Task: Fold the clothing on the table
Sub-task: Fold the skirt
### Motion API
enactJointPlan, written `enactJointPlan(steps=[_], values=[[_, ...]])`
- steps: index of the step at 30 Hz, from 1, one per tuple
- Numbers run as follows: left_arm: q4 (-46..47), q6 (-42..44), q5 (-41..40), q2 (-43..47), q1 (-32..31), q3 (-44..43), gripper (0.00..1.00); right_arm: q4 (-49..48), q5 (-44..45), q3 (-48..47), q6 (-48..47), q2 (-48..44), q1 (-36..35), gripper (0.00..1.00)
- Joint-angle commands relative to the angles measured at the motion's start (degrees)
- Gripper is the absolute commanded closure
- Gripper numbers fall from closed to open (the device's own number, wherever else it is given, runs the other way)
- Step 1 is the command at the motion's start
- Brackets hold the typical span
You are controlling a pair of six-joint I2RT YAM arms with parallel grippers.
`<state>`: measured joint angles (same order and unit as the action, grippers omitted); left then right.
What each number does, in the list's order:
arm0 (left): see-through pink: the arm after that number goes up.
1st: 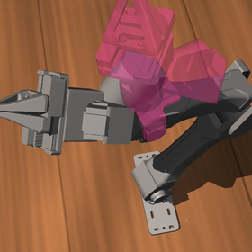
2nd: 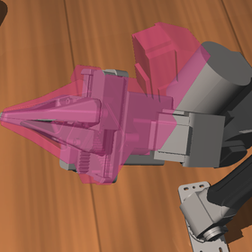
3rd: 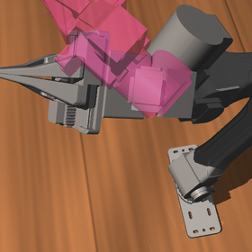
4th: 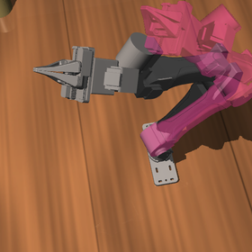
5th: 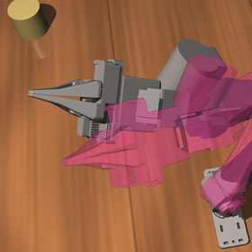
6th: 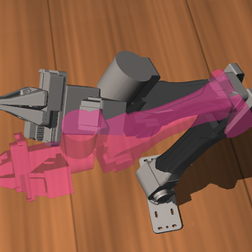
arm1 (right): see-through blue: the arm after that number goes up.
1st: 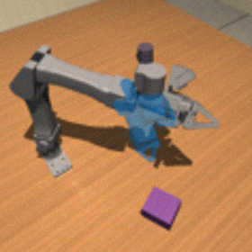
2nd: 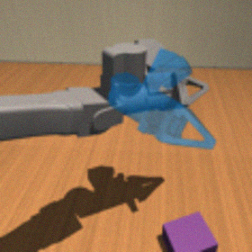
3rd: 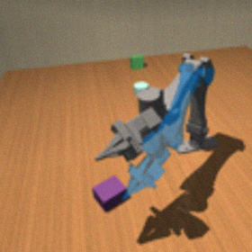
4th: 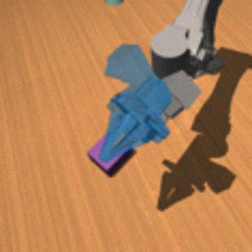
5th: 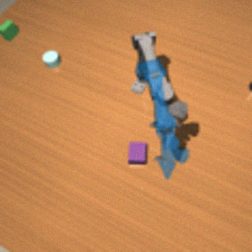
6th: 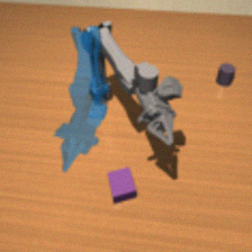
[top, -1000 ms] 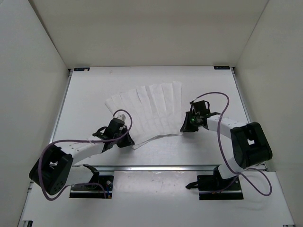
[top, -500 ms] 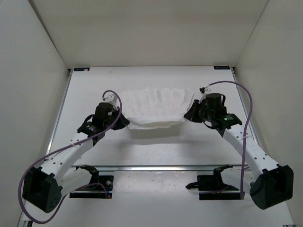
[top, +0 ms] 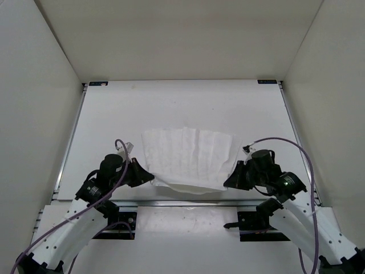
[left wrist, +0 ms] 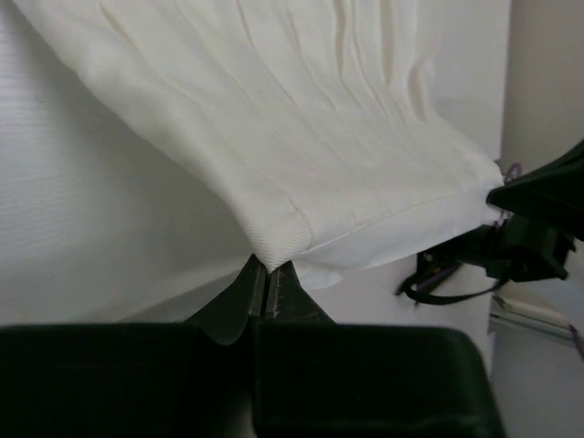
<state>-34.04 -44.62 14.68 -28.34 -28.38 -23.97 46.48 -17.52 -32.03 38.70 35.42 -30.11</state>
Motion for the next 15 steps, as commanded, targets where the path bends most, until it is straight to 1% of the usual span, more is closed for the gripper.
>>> enactJointPlan(steps=[1, 5, 7, 8, 10, 11, 13, 15], values=[[-3.7, -3.0, 2.4, 0.7, 0.3, -2.0, 1.0, 9.7, -4.3, -0.8, -0.9, -3.8, 6.1, 1.0], [-5.7, -3.9, 0.7, 2.0, -1.0, -2.1, 1.0, 13.7, -9.1, -1.4, -6.6, -6.1, 13.4, 1.0], [-6.4, -3.9, 1.6, 3.1, 0.5, -2.7, 1.0, 16.6, -11.0, -3.2, -7.6, -7.3, 17.7, 1.0], [-6.4, -4.0, 2.6, 3.4, 1.8, -3.4, 1.0, 16.7, -12.0, -4.3, -9.0, -7.3, 18.8, 1.0], [-4.6, -4.0, 3.5, 2.7, 3.6, -4.6, 1.0, 17.4, -13.9, -7.8, -10.7, -5.6, 21.7, 1.0], [-3.2, -3.8, 4.6, 1.0, 4.5, -4.8, 1.0, 16.0, -15.2, -9.3, -11.7, -3.8, 22.7, 1.0], [1.2, -4.1, 5.2, -2.0, 4.9, -6.0, 1.0, 12.8, -16.1, -10.5, -11.0, -1.2, 22.6, 1.0], [5.2, -3.8, 3.4, -6.9, 5.6, -7.1, 1.0, 7.3, -15.2, -10.3, -8.5, 1.4, 21.2, 1.0]])
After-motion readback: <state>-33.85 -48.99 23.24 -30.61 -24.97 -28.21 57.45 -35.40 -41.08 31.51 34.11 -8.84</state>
